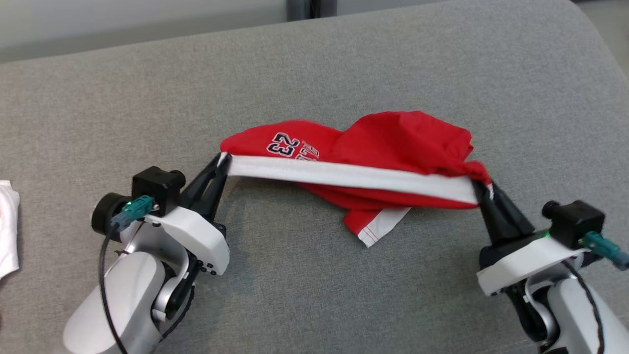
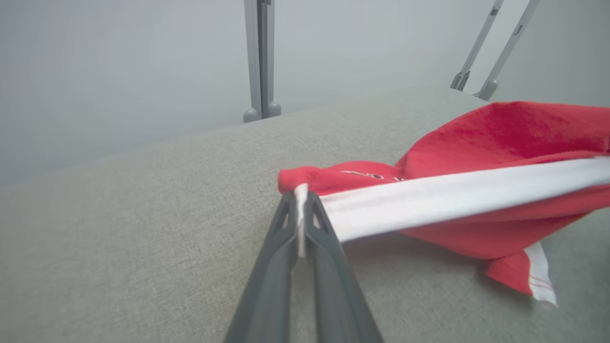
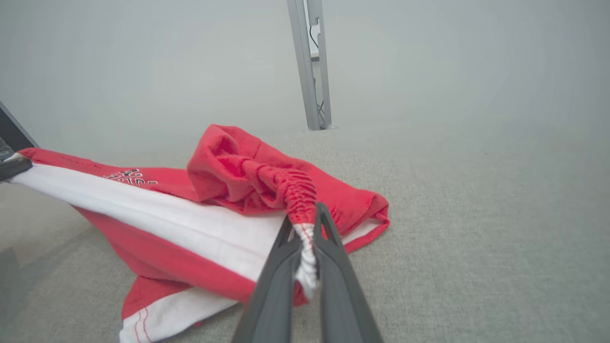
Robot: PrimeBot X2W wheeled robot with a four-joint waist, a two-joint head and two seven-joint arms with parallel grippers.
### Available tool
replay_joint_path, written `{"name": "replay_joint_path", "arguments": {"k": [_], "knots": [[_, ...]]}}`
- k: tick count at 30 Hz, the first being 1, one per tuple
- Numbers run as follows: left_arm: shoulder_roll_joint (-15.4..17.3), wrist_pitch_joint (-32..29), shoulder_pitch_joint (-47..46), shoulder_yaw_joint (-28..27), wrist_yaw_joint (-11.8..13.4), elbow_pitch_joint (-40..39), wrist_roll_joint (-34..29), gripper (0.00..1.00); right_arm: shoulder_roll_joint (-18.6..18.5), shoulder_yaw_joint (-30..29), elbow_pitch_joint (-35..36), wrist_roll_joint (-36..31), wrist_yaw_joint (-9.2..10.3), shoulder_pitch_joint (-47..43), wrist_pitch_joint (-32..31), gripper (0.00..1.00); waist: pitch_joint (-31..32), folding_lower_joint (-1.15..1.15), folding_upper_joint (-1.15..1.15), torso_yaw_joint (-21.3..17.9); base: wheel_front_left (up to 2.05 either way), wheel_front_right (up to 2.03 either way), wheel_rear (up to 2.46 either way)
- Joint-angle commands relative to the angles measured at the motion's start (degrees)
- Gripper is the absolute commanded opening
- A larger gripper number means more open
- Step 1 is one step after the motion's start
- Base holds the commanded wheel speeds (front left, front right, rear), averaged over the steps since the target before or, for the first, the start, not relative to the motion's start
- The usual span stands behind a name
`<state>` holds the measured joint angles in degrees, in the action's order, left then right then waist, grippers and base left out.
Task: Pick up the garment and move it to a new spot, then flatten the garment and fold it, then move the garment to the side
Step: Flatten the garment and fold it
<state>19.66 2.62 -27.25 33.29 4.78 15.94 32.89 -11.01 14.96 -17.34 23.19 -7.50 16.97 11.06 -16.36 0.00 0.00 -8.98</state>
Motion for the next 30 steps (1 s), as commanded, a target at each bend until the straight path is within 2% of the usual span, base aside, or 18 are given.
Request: {"name": "replay_joint_path", "arguments": {"k": [1, 3, 4, 8, 17, 24, 30], "knots": [[0.70, 0.25, 0.45, -0.42, 0.57, -0.51, -0.11, 0.00, -0.57, -0.47, 0.54, 0.24, 0.01, 0.16, -0.09, 0.00, 0.73, 0.00, 0.00, 0.23, 0.00, 0.00, 0.00], [1.88, 0.41, 0.92, -1.36, 2.09, -4.35, -0.73, 0.00, -1.31, -1.81, 4.59, -0.11, 0.01, 0.32, -0.32, 0.00, 1.69, 0.00, 0.00, 0.67, 0.00, 0.00, 0.00], [2.82, 0.62, 1.30, -2.28, 3.62, -8.49, -1.19, 0.00, -1.29, -3.48, 8.54, 0.34, 0.01, 0.35, -0.97, 0.00, 2.61, 0.00, 0.00, 1.28, 0.00, 0.00, 0.00], [4.92, 0.90, 1.36, -4.05, 6.97, -17.04, -3.32, 0.00, -0.96, -6.94, 15.70, 0.01, 0.01, 1.08, -2.49, 0.00, 4.46, 0.00, 0.00, 2.81, 0.00, 0.00, 0.00], [8.62, 0.01, -2.74, -7.98, 12.83, -36.42, -9.05, 0.00, 0.68, -11.78, 29.00, 0.79, 0.01, 3.76, -7.50, 0.00, 8.22, 0.00, 0.00, 6.21, 0.00, 0.00, 0.00], [10.49, -2.72, -6.50, -9.14, 14.05, -44.74, -11.69, 0.00, 1.61, -13.84, 34.05, 1.59, 0.01, 5.62, -10.55, 0.00, 8.61, 0.00, 0.00, 6.74, 0.00, 0.00, 0.00], [10.42, -4.40, -7.69, -9.01, 14.33, -46.28, -11.62, 0.00, 2.76, -14.24, 34.75, 2.27, 0.01, 6.06, -12.00, 0.00, 7.30, 0.00, 0.00, 6.35, 0.00, 0.00, 0.00]]}}
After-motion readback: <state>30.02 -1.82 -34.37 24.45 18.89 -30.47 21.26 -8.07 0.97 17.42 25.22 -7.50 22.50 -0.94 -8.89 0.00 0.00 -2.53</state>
